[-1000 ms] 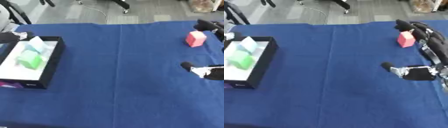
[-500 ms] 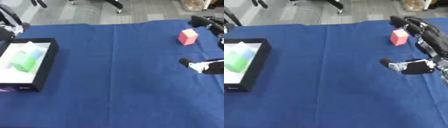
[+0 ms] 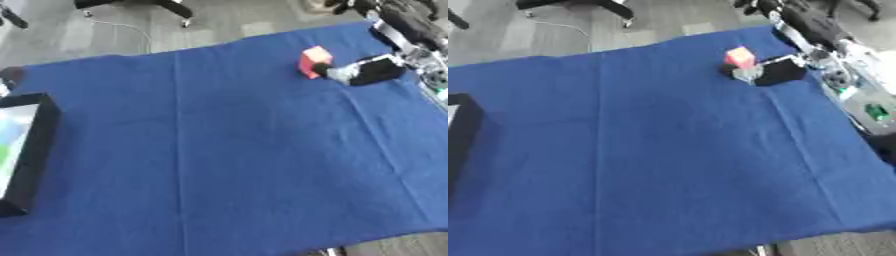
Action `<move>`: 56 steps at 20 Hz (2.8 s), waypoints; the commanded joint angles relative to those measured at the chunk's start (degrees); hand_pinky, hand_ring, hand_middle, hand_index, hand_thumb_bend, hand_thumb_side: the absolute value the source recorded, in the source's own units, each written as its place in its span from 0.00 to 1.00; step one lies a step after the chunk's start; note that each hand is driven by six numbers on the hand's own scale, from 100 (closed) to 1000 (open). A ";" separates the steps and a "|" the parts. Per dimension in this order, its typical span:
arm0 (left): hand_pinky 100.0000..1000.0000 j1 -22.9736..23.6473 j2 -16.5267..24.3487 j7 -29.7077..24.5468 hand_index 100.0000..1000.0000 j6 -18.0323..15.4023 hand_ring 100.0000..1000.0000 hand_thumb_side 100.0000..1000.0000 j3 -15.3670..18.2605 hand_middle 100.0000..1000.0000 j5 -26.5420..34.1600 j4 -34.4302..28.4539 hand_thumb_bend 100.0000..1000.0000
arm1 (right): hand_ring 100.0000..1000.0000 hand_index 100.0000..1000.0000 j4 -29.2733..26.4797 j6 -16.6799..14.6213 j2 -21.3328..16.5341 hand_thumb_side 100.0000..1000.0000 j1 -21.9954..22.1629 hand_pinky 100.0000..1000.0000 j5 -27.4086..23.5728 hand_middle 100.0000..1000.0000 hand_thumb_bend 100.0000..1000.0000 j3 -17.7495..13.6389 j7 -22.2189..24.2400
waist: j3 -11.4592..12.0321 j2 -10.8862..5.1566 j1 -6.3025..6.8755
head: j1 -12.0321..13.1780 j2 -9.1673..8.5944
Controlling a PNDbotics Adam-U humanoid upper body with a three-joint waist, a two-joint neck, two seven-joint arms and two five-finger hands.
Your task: Pick up the objects with one hand, pass them to the other hand, and then place them into the box on the other side of the table.
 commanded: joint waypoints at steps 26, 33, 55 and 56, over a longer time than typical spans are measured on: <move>0.71 -1.05 -9.67 -4.18 0.83 -2.34 0.69 0.76 -2.87 0.68 3.28 -4.82 0.47 | 0.80 0.97 40.99 7.90 -0.07 0.55 -13.07 0.94 -8.51 0.80 0.37 1.61 -6.86 | 7.94 3.04 -1.07 | -17.82 -0.15; 0.71 -1.24 -9.91 -4.59 0.83 -2.62 0.69 0.76 -3.02 0.68 3.23 -4.96 0.46 | 0.80 0.97 42.56 7.60 1.04 0.55 -13.45 0.94 -8.38 0.80 0.37 2.18 -6.00 | 8.55 3.37 -0.94 | -18.68 -0.15; 0.71 -1.17 -10.01 -4.58 0.83 -2.51 0.69 0.76 -2.84 0.68 2.99 -5.11 0.46 | 0.57 0.90 44.44 7.12 3.02 0.30 -13.35 0.85 -5.28 0.69 0.12 2.70 -5.82 | 9.02 3.85 -0.93 | -19.63 -0.15; 0.71 -1.16 -10.02 -4.57 0.83 -2.50 0.69 0.76 -2.84 0.68 2.98 -5.11 0.46 | 0.55 0.89 44.25 7.13 3.00 0.27 -13.33 0.84 -5.23 0.68 0.09 2.73 -6.27 | 9.01 3.82 -0.93 | -19.64 -0.15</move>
